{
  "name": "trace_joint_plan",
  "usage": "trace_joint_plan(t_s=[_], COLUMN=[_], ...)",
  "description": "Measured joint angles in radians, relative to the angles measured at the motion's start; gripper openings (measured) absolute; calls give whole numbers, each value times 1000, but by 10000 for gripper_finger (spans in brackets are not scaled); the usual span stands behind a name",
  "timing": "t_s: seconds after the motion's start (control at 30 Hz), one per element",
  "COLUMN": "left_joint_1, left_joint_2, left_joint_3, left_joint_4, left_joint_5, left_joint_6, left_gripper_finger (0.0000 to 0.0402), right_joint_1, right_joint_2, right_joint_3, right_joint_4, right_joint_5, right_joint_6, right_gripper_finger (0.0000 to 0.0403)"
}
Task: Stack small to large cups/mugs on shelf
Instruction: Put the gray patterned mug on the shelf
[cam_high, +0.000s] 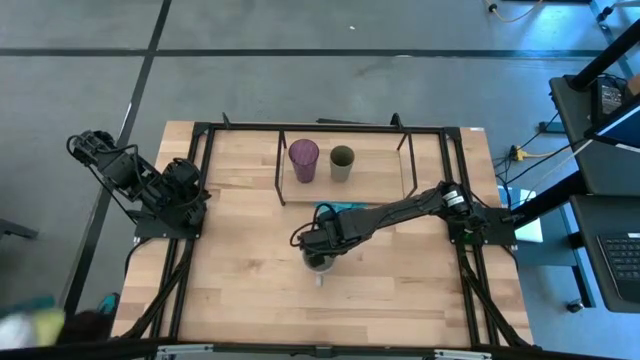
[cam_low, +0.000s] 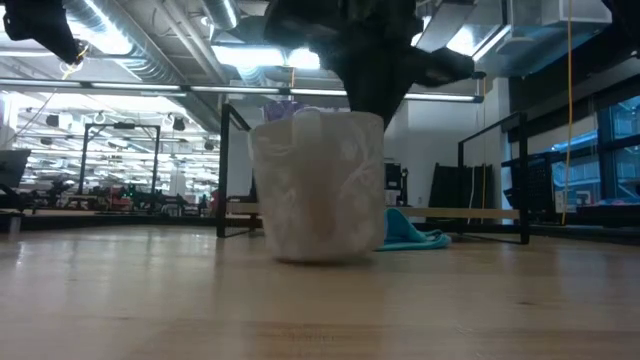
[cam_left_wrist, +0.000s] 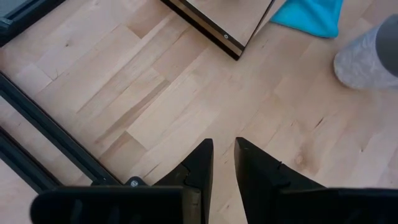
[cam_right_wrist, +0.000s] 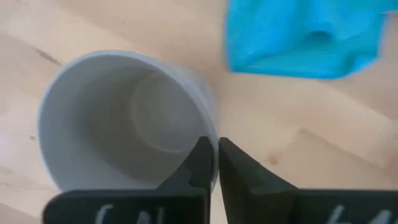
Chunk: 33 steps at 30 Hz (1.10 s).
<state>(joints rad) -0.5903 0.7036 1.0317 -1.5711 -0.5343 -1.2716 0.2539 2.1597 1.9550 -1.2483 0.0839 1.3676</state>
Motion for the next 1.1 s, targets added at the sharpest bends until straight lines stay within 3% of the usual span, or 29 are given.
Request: trace_joint_plan(t_s=[0.27, 0.5, 0.83, 1.1], left_joint_1=[0, 0, 0, 0], left_joint_2=[0, 0, -16, -41], left_joint_3=[0, 0, -99, -154], left_joint_4=[0, 0, 1, 75], left_joint_5=[0, 0, 46, 62], left_joint_6=[0, 0, -9, -27], left_gripper_finger=[59, 60, 60, 60], right_joint_1=[-1, 0, -1, -8], right_joint_2=[0, -18, -207, -413], right_joint_3=[151, 203, 115, -161], right_joint_4=[-286, -317, -323, -324], right_joint_5=[62, 72, 145, 139], right_joint_6=[42, 55, 133, 217], right_gripper_finger=[16, 16, 15, 15])
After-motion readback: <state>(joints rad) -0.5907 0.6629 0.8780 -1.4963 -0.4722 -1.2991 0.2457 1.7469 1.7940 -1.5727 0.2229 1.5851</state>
